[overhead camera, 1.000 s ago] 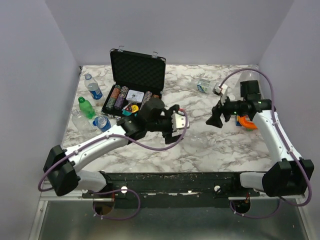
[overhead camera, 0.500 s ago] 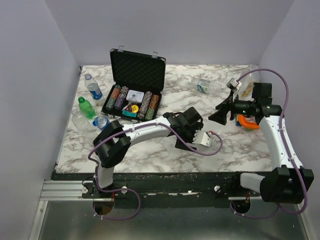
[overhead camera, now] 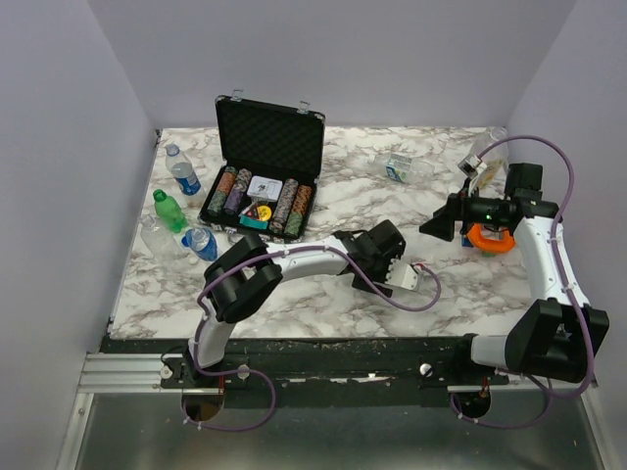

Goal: Unscrew the bottle caps

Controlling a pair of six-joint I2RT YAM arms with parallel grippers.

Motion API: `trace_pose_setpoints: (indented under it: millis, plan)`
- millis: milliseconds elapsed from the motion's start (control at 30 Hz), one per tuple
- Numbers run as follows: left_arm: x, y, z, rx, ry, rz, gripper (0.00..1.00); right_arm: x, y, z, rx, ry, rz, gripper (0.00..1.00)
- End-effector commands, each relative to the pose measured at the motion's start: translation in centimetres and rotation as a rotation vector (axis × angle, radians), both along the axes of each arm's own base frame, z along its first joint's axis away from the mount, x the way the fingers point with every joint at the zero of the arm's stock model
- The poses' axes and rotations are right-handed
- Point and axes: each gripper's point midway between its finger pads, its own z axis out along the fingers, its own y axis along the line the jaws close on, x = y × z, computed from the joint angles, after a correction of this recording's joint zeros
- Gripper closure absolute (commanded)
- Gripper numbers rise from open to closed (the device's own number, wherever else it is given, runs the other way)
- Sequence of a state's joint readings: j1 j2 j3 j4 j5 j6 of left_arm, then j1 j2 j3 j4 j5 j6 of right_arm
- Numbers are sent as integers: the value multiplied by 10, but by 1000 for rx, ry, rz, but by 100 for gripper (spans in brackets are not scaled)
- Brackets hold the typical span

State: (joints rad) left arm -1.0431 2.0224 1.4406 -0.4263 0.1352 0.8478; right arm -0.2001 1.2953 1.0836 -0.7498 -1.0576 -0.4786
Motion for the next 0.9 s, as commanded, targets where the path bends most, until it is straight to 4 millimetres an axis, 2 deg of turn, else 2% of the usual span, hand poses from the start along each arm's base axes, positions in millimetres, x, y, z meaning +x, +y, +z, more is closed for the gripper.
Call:
trace_pose_setpoints:
  millis: [0,200,267,300,333,433,567,733,867]
  plan:
    - [9,-14,-10,-24,-72,39,14,-2,0,4,32,8,21,8]
    - [8,-13,-19,2,-37,145,31,-1,-2,1,32,15,17,8]
    - [6,-9,-22,8,-23,161,47,0,-2,1,31,17,14,8]
    - [8,-4,-21,21,-34,184,65,0,-2,0,27,16,15,8]
    - [7,-1,-22,26,-30,192,73,-1,-2,-1,27,18,14,8]
    - [3,5,-13,6,-25,202,84,0,-4,-2,20,19,8,8]
    - [0,11,18,-85,-55,215,86,-1,-4,-3,16,14,8,8]
    - [-10,29,61,-194,-82,226,89,-2,-4,-2,0,-17,21,8]
    - [-22,50,83,-267,-85,250,93,-9,-2,13,-19,-116,55,8]
